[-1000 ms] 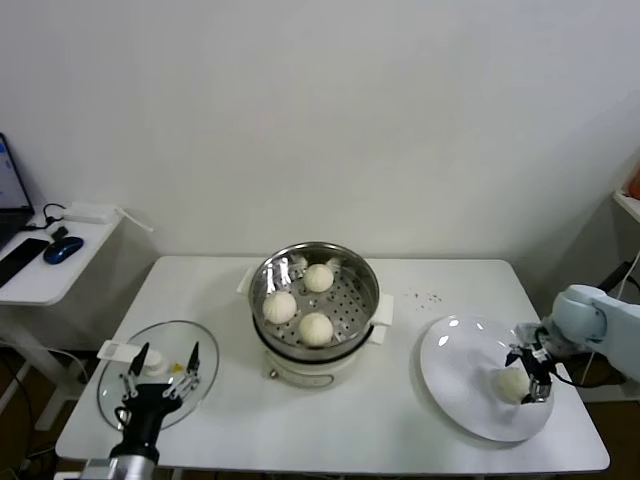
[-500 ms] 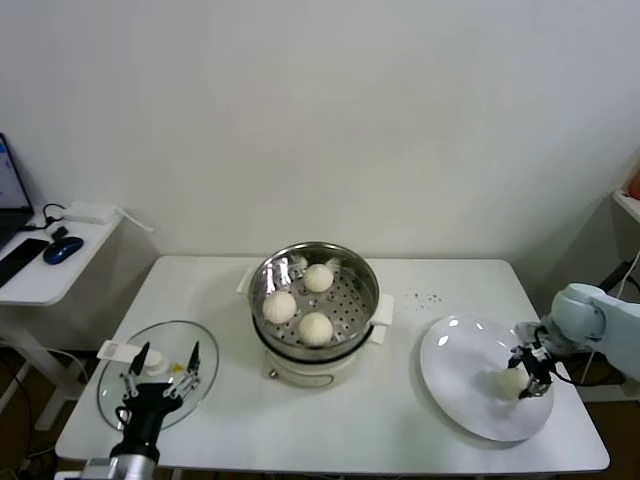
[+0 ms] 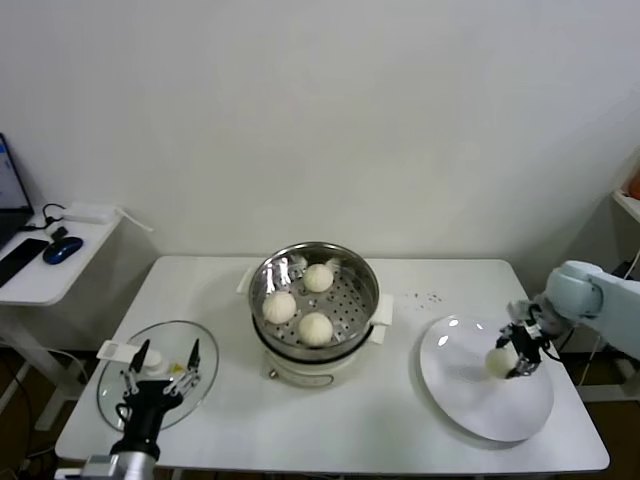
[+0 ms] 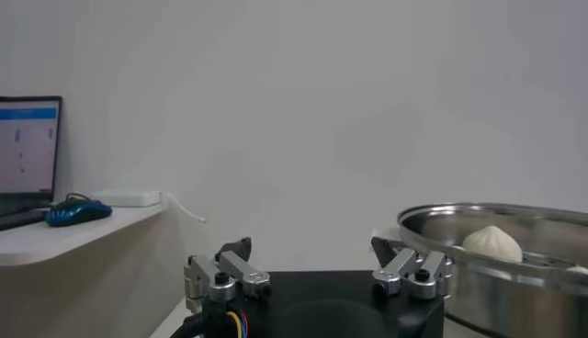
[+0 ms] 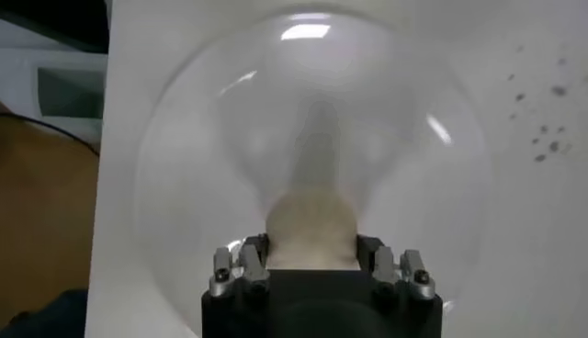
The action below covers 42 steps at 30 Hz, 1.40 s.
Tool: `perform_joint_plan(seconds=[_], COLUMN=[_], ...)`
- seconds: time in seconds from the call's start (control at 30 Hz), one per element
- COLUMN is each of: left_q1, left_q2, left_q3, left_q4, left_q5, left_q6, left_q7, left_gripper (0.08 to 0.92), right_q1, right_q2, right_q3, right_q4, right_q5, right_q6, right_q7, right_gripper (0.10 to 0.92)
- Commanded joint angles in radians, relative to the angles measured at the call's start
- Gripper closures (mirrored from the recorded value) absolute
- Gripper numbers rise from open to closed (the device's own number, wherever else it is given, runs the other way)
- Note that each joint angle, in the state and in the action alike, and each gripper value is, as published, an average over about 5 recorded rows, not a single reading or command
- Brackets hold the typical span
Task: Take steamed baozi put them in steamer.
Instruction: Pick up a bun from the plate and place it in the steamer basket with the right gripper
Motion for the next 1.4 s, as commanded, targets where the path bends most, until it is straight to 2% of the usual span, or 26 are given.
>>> perform_joint_plan(seconds=[0.03,0.33,0.6,0.77,0.97,1.4], left_q1=[-0.005,-0.038,-0.047,-0.051,-0.042,-0.031], left_q2=[0.003,-0.005,-0.005,-0.009,0.001,0.005], left_q3=[0.001,0.020,0.035,0.048,0.050,0.037], left_q4=[0.008,0.005,-0.002,-0.021,-0.051,-0.041], left_q5=[0.024,0.044,0.045,0.056,0.058,0.058], left_q6=[-0.010,-0.005,0.000,0.005,0.009,0.000], left_q7=[0.001,0.000,0.007,0.007,0.009,0.009], left_gripper=[0.177,0.177,0.177,0.177,0.177,0.177], right_q1=[0.474,0.676,0.662,0.594,0.526,0.407], right_q2=[0.125,0.358,0.559,0.670,0.755,0.792], right_q3=[-0.311,-0.451,-0.445,-0.410,-0.371,-0.335], right_q4=[0.056,0.052,-0.054,-0.138,-0.172,-0.174], right_q5=[0.241,0.452,0.576,0.593,0.601,0.570], right_q6=[-0.015,-0.034,-0.060,-0.076,-0.098,-0.125], right_q7=[-0.015,-0.008,0.018,0.037,0.060,0.100], right_gripper=[0.398,0.401,0.398,0.399,0.397,0.397])
